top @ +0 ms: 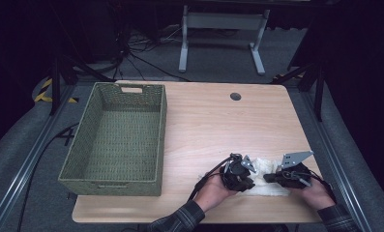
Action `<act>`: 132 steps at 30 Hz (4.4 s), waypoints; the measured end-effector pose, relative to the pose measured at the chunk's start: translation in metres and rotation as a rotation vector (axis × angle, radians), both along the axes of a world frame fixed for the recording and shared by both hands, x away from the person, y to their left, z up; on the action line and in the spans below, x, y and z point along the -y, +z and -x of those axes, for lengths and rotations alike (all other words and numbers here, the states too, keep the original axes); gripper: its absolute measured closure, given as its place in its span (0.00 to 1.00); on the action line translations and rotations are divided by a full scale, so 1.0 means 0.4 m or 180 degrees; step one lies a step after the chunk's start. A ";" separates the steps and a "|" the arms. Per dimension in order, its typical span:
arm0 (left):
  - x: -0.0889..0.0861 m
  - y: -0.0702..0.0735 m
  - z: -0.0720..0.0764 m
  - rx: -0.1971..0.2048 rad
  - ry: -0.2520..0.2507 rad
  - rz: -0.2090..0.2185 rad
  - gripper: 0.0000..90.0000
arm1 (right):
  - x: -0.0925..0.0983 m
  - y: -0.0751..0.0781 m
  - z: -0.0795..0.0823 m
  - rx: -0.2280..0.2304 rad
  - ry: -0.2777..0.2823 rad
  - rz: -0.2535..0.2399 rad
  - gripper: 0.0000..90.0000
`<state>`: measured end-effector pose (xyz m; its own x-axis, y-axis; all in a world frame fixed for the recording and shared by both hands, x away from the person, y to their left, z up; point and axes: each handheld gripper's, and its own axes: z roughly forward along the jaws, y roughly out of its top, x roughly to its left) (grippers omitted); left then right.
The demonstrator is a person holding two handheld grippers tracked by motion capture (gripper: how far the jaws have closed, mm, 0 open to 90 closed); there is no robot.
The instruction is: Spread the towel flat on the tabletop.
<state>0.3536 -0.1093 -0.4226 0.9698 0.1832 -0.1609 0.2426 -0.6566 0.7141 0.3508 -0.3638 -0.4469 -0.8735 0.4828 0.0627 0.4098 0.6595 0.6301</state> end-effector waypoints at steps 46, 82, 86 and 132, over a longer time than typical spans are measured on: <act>-0.093 0.027 -0.138 0.0184 0.0673 0.0134 1.00 | -0.002 0.001 0.002 0.0038 0.0034 0.0033 0.98; -0.209 0.054 -0.224 0.0299 0.1335 0.0147 1.00 | 0.085 0.038 -0.140 0.0075 -0.0508 -0.0231 0.81; -0.217 0.055 -0.224 0.0288 0.1391 0.0138 1.00 | 0.070 0.022 -0.138 -0.0007 -0.0442 -0.0122 0.80; -0.260 0.076 -0.232 0.0283 0.1667 0.0109 1.00 | 0.101 0.081 -0.126 0.0294 -0.0524 -0.0144 0.98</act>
<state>0.4464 -0.0054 -0.3922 0.7600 0.6427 -0.0966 0.4692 -0.4396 0.7659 0.4012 -0.4041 -0.4143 -0.7860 0.6182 0.0109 0.4489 0.5585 0.6976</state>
